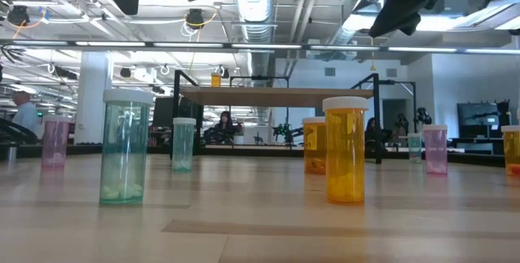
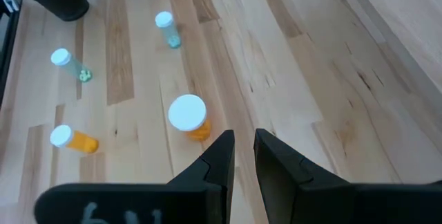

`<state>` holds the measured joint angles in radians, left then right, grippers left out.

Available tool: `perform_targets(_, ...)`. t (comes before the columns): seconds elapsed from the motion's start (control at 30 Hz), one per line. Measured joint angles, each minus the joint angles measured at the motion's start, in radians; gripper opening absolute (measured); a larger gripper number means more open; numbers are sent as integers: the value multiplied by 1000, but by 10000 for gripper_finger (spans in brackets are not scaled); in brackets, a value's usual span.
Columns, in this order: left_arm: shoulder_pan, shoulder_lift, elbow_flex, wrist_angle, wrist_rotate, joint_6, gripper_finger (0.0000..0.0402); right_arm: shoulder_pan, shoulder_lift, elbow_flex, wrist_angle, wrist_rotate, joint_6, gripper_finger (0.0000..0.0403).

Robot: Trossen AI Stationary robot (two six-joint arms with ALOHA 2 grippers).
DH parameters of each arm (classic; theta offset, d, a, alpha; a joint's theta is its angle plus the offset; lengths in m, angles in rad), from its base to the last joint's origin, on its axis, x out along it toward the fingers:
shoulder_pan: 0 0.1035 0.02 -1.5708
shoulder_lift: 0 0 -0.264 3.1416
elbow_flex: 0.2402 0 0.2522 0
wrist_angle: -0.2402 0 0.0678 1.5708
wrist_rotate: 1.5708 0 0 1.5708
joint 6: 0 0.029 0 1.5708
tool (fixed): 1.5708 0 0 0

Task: Pick and place medicine bottles onto shelf by color
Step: Put the blue pill bottle on the shelf

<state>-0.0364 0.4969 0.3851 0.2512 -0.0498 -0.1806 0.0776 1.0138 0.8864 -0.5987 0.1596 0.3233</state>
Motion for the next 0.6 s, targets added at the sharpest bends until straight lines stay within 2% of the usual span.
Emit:
perform_targets(0.3, 0, 0, 0, -9, -3, 0, 233, 0, 0, 0, 0, 0, 0, 82)
perform_targets(0.6, 0, 0, 0, -204, -18, 0, 233, 0, 0, 0, 0, 0, 9, 82)
